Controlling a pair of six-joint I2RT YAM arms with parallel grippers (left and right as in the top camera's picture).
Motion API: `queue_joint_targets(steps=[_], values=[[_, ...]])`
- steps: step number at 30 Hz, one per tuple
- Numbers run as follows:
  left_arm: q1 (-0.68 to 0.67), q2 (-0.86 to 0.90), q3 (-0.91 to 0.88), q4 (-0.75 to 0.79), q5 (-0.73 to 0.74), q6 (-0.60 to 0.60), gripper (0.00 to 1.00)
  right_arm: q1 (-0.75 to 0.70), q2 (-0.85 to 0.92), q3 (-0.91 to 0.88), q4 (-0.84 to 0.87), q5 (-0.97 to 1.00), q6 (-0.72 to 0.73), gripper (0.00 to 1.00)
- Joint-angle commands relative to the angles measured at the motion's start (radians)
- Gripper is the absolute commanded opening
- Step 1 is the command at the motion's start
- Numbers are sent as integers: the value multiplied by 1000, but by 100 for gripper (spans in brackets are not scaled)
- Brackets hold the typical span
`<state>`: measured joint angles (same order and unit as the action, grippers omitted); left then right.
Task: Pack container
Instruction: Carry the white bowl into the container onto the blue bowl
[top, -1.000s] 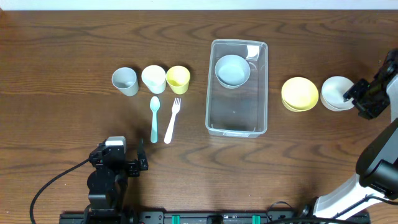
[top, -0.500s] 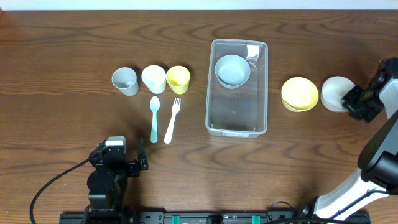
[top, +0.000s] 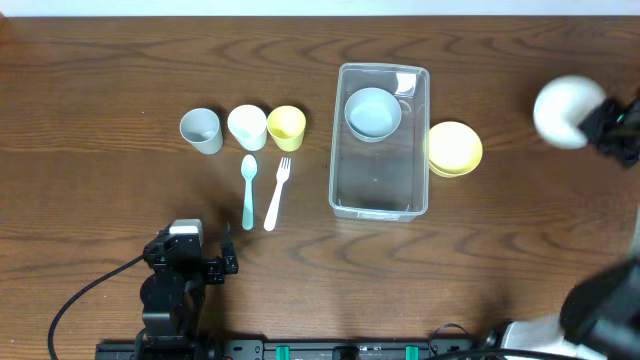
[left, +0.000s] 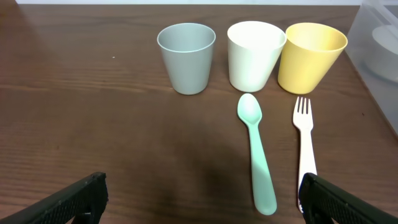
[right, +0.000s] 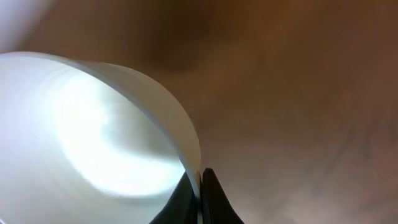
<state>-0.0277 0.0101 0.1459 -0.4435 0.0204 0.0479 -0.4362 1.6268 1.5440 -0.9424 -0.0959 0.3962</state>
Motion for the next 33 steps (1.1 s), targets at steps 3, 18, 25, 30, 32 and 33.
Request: queue_joint_targets(steps=[3, 18, 25, 30, 32, 33], values=[[5, -5, -18, 0, 3, -13, 98, 233, -167, 38, 28, -114, 10, 1], [5, -5, -18, 0, 3, -12, 98, 721, 323, 27, 392, -5, 79, 1], [5, -5, -18, 0, 3, -12, 98, 716, 410, 27, 401, -9, 93, 1], [5, -5, -18, 0, 3, -12, 98, 704, 328, 34, 360, -64, -35, 42], [5, -5, -18, 0, 3, -13, 98, 678, 253, 35, 319, -64, -54, 45], [5, -5, -18, 0, 3, -12, 98, 662, 221, 34, 301, -61, -53, 48]])
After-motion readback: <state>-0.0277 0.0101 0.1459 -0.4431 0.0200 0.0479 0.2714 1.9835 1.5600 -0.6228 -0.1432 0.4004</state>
